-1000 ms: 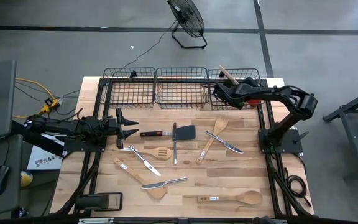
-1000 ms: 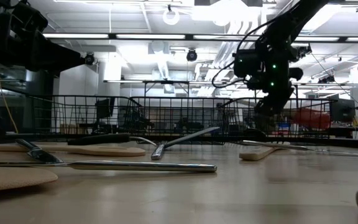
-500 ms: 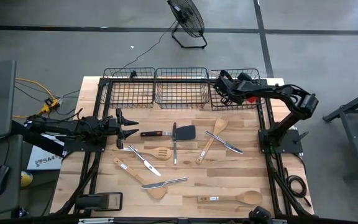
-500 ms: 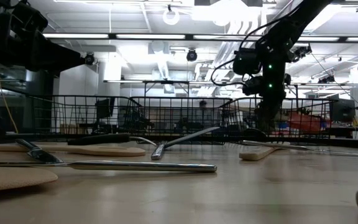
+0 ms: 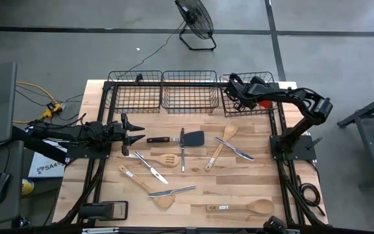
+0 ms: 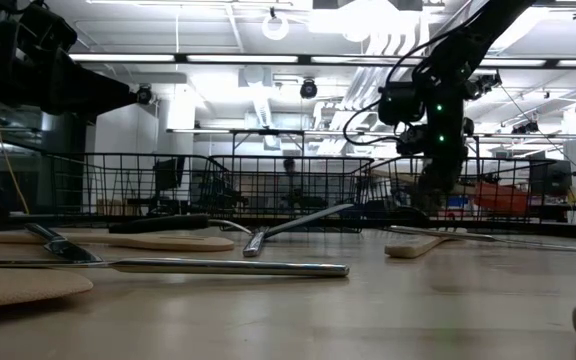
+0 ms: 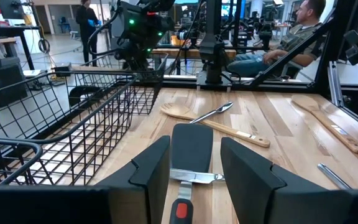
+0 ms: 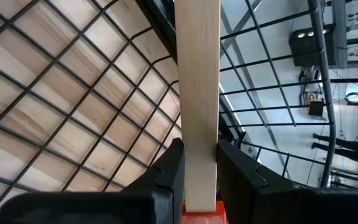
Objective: Pick & Place Kitchen Items
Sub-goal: Put the orange spatula into the right mesh basket
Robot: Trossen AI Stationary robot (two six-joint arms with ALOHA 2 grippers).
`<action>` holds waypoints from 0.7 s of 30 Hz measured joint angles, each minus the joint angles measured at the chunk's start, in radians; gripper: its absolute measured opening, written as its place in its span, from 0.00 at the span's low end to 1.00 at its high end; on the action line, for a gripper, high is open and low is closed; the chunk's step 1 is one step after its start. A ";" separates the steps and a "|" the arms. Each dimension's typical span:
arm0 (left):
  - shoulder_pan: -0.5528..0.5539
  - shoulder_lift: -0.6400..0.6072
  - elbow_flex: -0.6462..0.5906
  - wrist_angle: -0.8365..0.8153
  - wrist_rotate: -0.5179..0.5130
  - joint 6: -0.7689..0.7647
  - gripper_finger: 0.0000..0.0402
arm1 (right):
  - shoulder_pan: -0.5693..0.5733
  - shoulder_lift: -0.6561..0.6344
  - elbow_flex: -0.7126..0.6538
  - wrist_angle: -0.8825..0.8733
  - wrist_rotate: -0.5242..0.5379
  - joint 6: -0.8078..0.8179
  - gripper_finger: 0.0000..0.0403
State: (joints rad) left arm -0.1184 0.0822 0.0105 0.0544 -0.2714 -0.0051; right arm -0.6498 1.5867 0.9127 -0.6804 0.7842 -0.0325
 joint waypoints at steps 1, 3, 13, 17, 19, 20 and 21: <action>0.000 0.000 0.000 0.000 0.000 0.000 0.35 | 0.000 0.000 0.000 -0.003 -0.001 0.006 0.17; 0.000 0.000 0.000 0.000 0.000 0.000 0.35 | 0.000 0.000 0.000 -0.003 -0.003 0.006 0.17; 0.000 0.000 0.000 0.000 0.000 0.000 0.35 | 0.000 0.000 0.000 -0.003 -0.009 0.011 0.24; 0.000 0.000 0.000 0.000 0.000 0.000 0.35 | 0.001 0.000 0.000 -0.003 -0.010 0.042 0.24; 0.000 0.000 0.000 0.000 0.000 0.000 0.35 | 0.001 0.000 0.000 -0.005 -0.010 0.070 0.24; 0.000 0.000 0.000 0.000 0.000 0.000 0.35 | 0.001 0.000 0.000 -0.010 -0.010 0.083 0.25; 0.000 0.000 0.000 0.000 0.000 0.000 0.35 | 0.001 0.000 0.000 -0.018 -0.011 0.093 0.25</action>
State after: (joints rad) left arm -0.1183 0.0820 0.0105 0.0542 -0.2712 -0.0051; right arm -0.6487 1.5867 0.9127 -0.6984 0.7731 0.0603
